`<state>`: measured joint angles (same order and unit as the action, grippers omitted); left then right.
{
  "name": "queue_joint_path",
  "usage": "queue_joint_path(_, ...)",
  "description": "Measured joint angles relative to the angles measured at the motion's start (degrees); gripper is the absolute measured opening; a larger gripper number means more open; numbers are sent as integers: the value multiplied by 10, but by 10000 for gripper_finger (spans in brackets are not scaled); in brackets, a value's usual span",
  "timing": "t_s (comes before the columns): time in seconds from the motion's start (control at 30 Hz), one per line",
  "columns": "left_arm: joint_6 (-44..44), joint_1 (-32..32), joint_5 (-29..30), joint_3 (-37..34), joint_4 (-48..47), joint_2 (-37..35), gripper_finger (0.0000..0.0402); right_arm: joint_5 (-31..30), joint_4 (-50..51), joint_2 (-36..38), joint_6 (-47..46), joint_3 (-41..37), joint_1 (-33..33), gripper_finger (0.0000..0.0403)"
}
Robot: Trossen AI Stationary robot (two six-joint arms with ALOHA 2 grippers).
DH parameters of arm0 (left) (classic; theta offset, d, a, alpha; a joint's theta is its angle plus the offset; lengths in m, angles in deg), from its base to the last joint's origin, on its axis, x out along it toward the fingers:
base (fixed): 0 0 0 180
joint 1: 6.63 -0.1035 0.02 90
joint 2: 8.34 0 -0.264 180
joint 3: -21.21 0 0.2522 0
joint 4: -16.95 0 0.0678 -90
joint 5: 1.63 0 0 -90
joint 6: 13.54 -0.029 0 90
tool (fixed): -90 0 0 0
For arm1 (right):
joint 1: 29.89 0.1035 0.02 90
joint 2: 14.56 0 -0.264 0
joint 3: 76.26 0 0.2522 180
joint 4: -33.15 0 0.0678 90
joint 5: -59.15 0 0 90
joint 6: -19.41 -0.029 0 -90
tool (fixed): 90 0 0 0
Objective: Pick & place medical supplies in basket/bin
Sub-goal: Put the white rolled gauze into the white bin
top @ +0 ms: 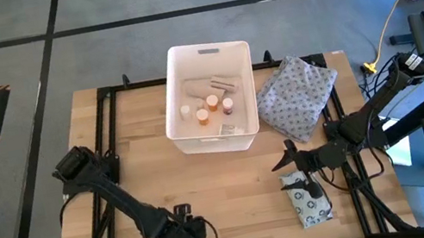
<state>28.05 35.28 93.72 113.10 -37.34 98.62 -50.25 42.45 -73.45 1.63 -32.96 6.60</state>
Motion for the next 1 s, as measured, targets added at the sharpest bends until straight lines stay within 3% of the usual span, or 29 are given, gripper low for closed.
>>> queue_joint_path(0.5,3,45,-1,0,-2,48,240,0,-11,0,0,0,0,303)
queue_joint_path(0.77,35,45,63,0,-48,48,240,0,-11,0,0,0,0,303)
queue_joint_path(1.0,53,45,69,0,-83,55,239,0,-12,0,0,0,0,303)
